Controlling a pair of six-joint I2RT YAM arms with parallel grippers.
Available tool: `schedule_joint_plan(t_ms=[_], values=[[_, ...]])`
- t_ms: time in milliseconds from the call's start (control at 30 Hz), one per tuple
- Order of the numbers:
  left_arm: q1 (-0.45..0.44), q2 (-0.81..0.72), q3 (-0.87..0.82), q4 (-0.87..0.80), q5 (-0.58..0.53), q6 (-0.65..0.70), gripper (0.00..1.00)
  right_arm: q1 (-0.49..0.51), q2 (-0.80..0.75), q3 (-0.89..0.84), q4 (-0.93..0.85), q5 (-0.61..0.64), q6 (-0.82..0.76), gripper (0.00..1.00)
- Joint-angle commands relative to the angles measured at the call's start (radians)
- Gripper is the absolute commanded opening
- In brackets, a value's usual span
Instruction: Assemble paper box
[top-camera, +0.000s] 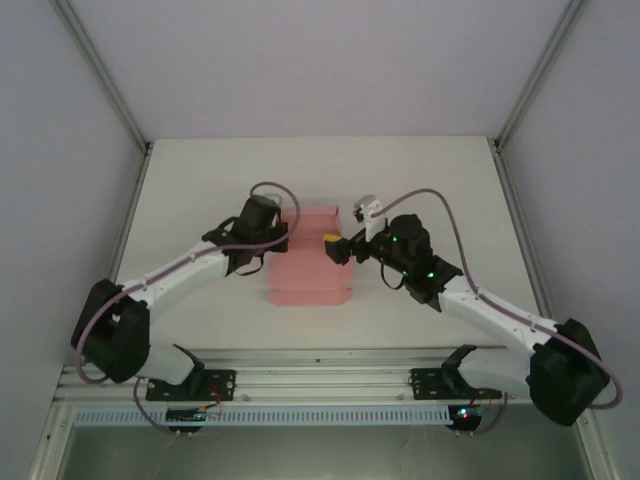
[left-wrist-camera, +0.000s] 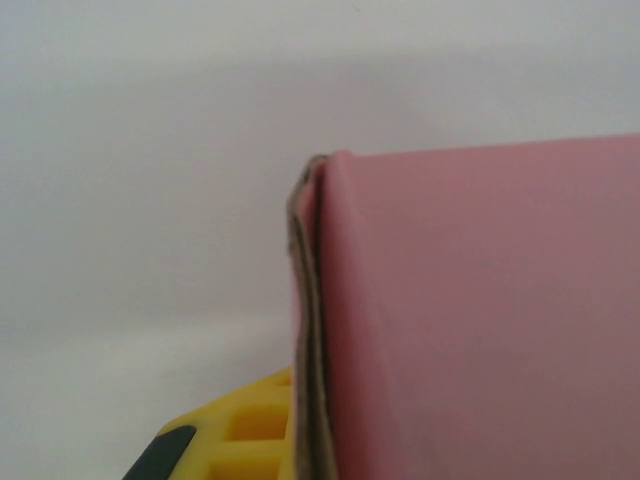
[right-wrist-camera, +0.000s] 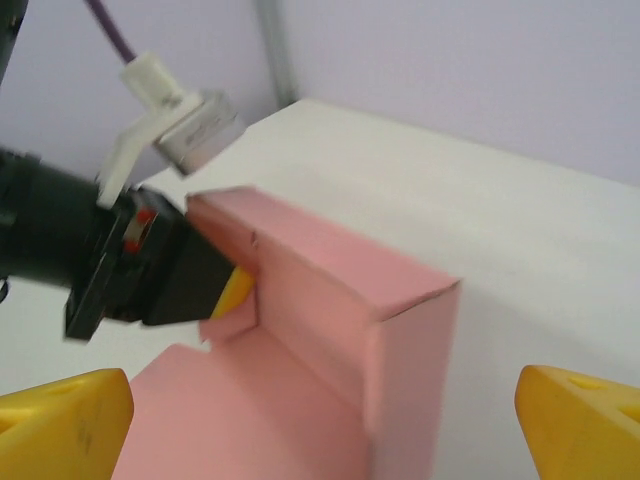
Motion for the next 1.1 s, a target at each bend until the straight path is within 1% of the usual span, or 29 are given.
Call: schedule_joint_plan(t_ms=[0,67,167,267,367,433,500,567,667,767,800,867,1033,1067], values=[[0.005,0.065,0.173,-0.198,0.072,0.328,0.0,-0.058,-0.06,-0.01,-0.132,0.163,0.118,1.0],[0.004,0.109,0.242,-0.282,0.062,0.478,0.0,-0.1,-0.092,-0.015,-0.188,0.176,0.165,1.0],[0.001,0.171,0.332,-0.417,0.042,0.703,0.0,-0.155,-0.135,-0.027,-0.266,0.171,0.192,1.0],[-0.014,0.224,0.422,-0.541,0.04,0.879,0.0,-0.182,-0.164,-0.036,-0.334,0.189,0.192,1.0],[-0.035,0.307,0.524,-0.64,-0.018,0.989,0.0,-0.208,-0.169,-0.034,-0.406,0.188,0.201,1.0],[-0.062,0.394,0.618,-0.76,-0.052,1.032,0.0,-0.227,-0.165,-0.032,-0.449,0.166,0.204,1.0],[-0.089,0.476,0.688,-0.84,-0.068,1.065,0.0,-0.239,-0.157,-0.03,-0.48,0.156,0.209,1.0],[-0.11,0.554,0.74,-0.865,-0.104,1.078,0.0,-0.251,-0.146,-0.031,-0.492,0.153,0.222,1.0],[-0.125,0.66,0.83,-0.878,-0.154,1.048,0.0,-0.27,-0.125,-0.032,-0.497,0.129,0.24,1.0],[-0.133,0.742,0.905,-0.904,-0.151,1.018,0.01,-0.282,-0.11,-0.032,-0.506,0.116,0.239,1.0],[-0.135,0.761,0.939,-0.906,-0.156,1.014,0.03,-0.287,-0.105,-0.032,-0.508,0.117,0.24,1.0],[-0.139,0.792,0.964,-0.907,-0.174,1.011,0.11,-0.299,-0.097,-0.032,-0.518,0.115,0.244,1.0],[-0.146,0.829,0.991,-0.904,-0.175,1.007,0.24,-0.328,-0.086,-0.037,-0.528,0.09,0.263,1.0],[-0.147,0.827,0.99,-0.9,-0.172,1.006,0.28,-0.33,-0.086,-0.04,-0.525,0.082,0.264,1.0]])
